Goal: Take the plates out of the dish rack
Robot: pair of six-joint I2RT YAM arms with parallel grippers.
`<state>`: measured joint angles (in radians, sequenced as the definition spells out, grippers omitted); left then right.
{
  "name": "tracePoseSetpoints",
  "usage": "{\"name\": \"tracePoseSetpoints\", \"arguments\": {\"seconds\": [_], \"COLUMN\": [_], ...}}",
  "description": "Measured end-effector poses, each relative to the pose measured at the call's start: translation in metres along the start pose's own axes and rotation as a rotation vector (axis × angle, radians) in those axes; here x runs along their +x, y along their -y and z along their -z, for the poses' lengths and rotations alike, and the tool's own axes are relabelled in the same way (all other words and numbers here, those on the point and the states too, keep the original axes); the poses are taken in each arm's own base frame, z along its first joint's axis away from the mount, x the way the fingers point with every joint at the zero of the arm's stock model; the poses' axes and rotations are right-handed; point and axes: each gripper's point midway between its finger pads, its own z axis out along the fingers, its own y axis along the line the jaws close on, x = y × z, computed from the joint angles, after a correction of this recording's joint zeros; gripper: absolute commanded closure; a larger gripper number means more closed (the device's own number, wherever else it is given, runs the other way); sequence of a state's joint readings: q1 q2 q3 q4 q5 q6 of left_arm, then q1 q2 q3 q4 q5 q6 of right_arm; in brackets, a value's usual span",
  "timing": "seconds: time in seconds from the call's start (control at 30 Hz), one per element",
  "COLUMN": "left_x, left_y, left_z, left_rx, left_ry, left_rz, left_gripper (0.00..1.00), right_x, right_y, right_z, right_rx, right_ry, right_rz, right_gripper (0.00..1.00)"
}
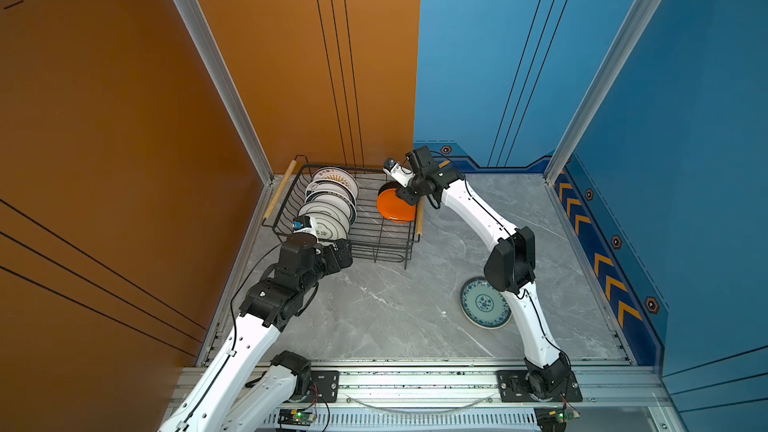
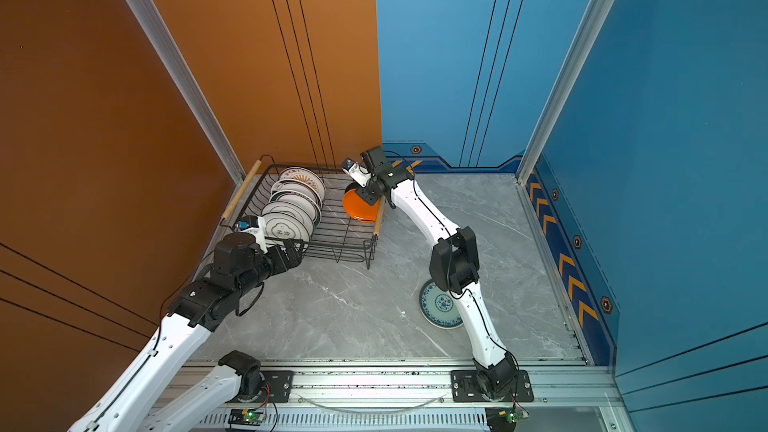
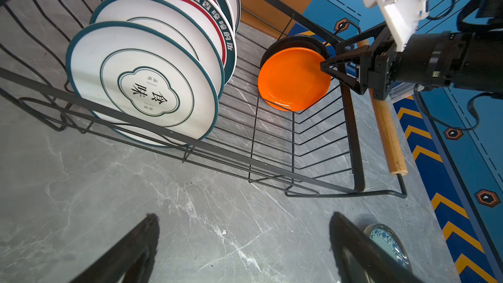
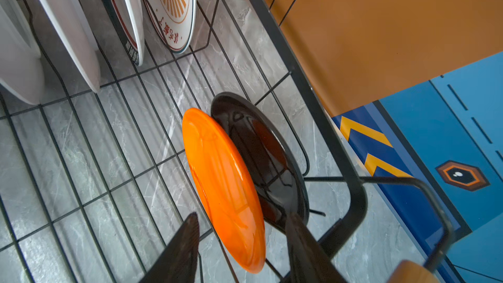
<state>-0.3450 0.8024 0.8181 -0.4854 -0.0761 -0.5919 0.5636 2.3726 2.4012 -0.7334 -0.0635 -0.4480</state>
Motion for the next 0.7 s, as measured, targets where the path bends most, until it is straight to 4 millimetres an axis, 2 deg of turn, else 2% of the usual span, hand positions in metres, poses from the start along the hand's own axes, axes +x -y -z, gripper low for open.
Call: {"name": "tracePoseSetpoints", "arguments": {"seconds": [0.7], "left_x": [0.002], "left_y": [-0.005], "left_z": [-0.002], "left_rx": [-0.007], "left_ry": [0.003], "left_rz": [0.005], "left_gripper": [0.02], "right_x": [-0.004], "right_y": [-0.012], "right_z": [-0.02], "right_rx": [-0.023], "right_ry": [0.023], "right_rz": [0.007], "right_gripper": [0.55]}}
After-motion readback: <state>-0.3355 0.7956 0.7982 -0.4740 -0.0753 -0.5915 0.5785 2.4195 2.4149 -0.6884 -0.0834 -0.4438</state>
